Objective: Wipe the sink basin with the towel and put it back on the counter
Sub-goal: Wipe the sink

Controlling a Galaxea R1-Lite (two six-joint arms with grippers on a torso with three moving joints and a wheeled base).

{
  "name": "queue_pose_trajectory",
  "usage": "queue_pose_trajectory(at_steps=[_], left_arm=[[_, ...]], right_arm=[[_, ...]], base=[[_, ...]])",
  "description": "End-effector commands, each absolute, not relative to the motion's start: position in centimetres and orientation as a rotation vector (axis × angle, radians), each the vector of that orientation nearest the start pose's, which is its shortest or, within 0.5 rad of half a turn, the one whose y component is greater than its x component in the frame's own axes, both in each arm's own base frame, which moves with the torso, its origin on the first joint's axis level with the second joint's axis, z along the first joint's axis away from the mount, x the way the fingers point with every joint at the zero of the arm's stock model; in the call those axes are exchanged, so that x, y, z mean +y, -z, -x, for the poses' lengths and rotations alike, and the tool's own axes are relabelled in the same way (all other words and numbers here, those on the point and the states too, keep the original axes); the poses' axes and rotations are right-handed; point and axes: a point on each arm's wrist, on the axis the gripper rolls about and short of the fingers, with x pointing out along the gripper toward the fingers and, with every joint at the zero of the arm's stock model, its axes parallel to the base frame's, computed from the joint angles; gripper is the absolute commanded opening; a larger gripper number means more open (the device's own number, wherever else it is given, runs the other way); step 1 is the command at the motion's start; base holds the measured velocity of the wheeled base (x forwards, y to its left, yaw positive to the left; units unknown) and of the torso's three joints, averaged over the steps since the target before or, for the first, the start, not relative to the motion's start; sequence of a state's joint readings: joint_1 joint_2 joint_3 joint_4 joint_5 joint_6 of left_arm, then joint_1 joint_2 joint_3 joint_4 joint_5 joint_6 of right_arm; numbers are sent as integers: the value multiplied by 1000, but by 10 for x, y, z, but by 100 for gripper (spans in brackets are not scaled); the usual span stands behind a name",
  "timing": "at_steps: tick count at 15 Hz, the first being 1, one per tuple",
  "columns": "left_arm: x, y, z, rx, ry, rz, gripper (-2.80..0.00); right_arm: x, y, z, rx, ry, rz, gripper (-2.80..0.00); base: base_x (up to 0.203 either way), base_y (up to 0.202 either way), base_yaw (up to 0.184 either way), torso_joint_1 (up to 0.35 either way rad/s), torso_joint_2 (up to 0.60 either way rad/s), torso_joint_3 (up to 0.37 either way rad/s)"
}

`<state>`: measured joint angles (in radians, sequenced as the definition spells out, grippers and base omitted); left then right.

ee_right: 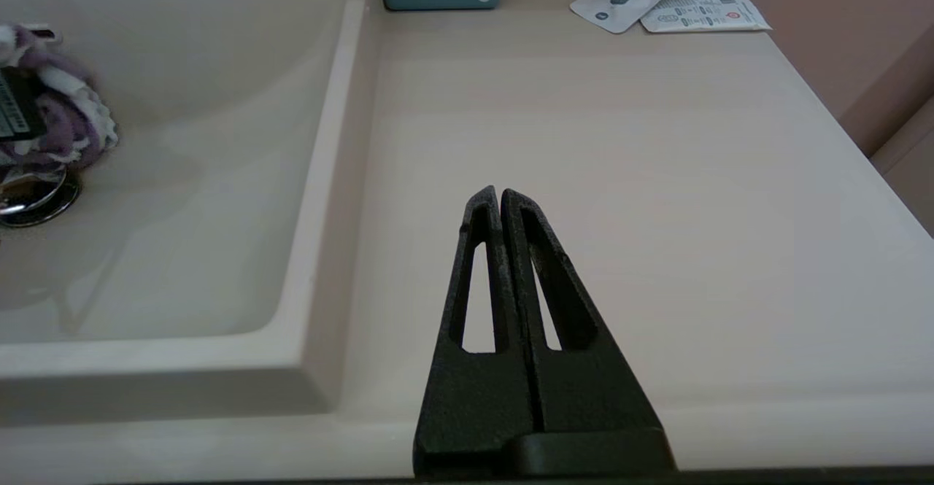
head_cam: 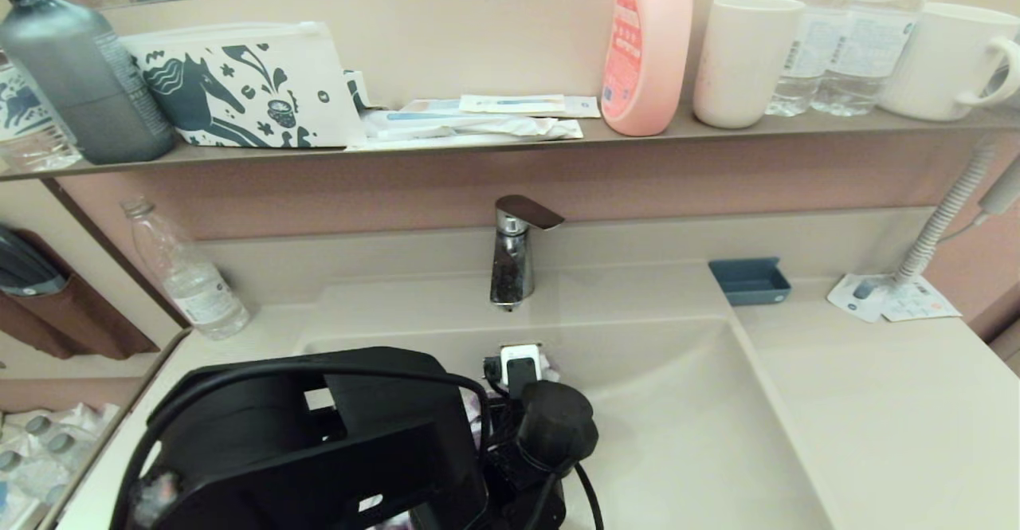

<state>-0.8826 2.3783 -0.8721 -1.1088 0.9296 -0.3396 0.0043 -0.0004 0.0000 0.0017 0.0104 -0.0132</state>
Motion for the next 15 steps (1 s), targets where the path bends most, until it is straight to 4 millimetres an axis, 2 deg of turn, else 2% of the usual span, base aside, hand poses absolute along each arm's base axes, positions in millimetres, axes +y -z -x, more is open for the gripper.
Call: queue_pose_trajectory(at_steps=[1, 6, 11, 15], left_arm=[[-279, -9, -262, 230, -105, 33, -280], [-236, -20, -257, 272, -144, 11, -280], [-202, -9, -227, 283, -149, -33, -280], [-192, -29, -218, 196, -139, -54, -280]], right_arm=[[0, -75, 23, 1, -15, 14, -280], [0, -75, 23, 1, -15, 14, -280], [0, -75, 23, 1, -15, 14, -280], [0, -75, 23, 1, -15, 14, -280]], base=[[0, 0, 0, 0, 0, 0], [0, 0, 0, 0, 0, 0], [0, 0, 0, 0, 0, 0], [0, 0, 0, 0, 0, 0]])
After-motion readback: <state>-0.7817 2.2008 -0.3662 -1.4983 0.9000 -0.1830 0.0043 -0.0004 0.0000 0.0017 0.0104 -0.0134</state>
